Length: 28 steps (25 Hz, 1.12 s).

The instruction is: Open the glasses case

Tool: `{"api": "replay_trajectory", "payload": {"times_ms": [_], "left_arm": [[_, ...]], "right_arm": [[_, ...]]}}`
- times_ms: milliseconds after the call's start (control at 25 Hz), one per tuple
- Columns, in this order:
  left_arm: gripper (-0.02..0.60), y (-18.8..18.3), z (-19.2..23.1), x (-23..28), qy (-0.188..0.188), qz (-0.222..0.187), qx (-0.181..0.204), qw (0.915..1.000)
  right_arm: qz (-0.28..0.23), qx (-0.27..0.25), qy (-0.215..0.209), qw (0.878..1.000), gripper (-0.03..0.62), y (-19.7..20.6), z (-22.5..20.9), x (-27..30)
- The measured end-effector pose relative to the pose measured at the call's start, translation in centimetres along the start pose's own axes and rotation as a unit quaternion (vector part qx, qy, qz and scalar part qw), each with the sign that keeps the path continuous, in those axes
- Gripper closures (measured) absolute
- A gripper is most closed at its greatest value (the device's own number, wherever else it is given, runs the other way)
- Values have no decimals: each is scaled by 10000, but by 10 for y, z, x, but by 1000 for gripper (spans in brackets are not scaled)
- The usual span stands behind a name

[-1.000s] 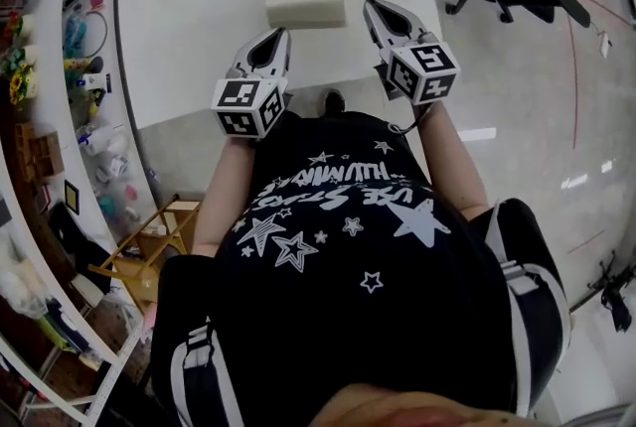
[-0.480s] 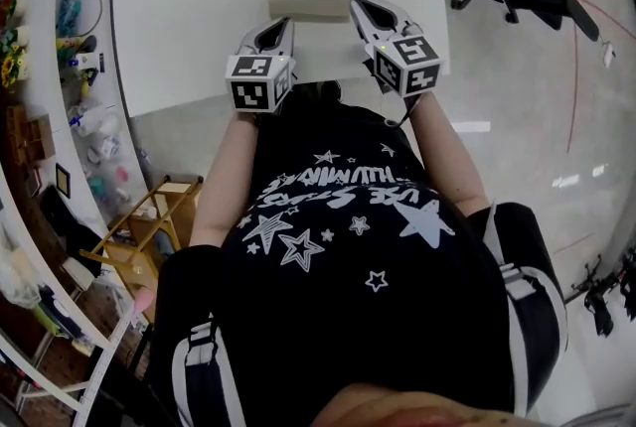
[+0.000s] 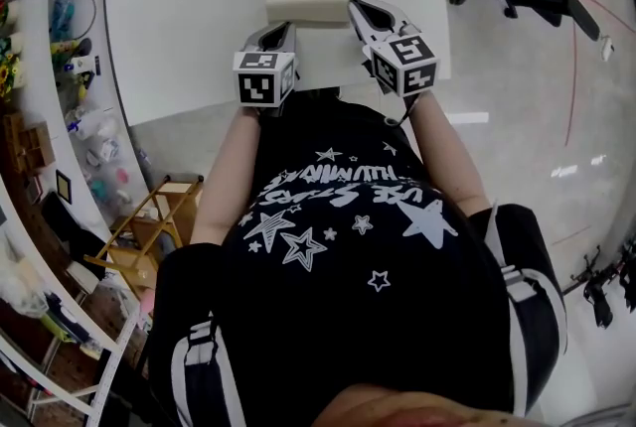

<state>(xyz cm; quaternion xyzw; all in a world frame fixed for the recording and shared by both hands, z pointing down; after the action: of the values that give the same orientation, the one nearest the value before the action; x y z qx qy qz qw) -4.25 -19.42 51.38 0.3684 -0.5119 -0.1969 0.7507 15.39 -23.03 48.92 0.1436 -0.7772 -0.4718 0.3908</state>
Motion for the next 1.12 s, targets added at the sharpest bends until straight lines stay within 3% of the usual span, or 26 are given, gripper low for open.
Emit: {"api": "replay_trajectory", "payload": {"times_ms": [240, 600, 880, 1120], "left_arm": [[569, -3, 0, 10, 12, 149, 3, 9999], [569, -3, -1, 10, 60, 185, 7, 9998], [569, -2, -2, 13, 54, 183, 7, 9998], [569, -2, -1, 11, 41, 169, 28, 9998]], "right_arm": [[235, -124, -51, 9996, 585, 1, -2, 4], [545, -1107, -420, 9915, 581, 0, 5, 17], [970, -2355, -799, 9637, 340, 5, 9, 35], [1292, -3182, -957, 9343, 306, 11, 15, 44]]}}
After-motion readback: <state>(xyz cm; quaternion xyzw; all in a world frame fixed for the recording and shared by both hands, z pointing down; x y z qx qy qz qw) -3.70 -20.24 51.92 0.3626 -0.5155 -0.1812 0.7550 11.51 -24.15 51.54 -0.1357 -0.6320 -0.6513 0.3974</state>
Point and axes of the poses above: the fingertips, and each gripper's own axes: x forward along the fingers, z to its left, y out of its underside, the point moved 8 cm from there along -x, backward along the fingers, and after that the axes turned 3 degrees about x, right-handed, at the moved point
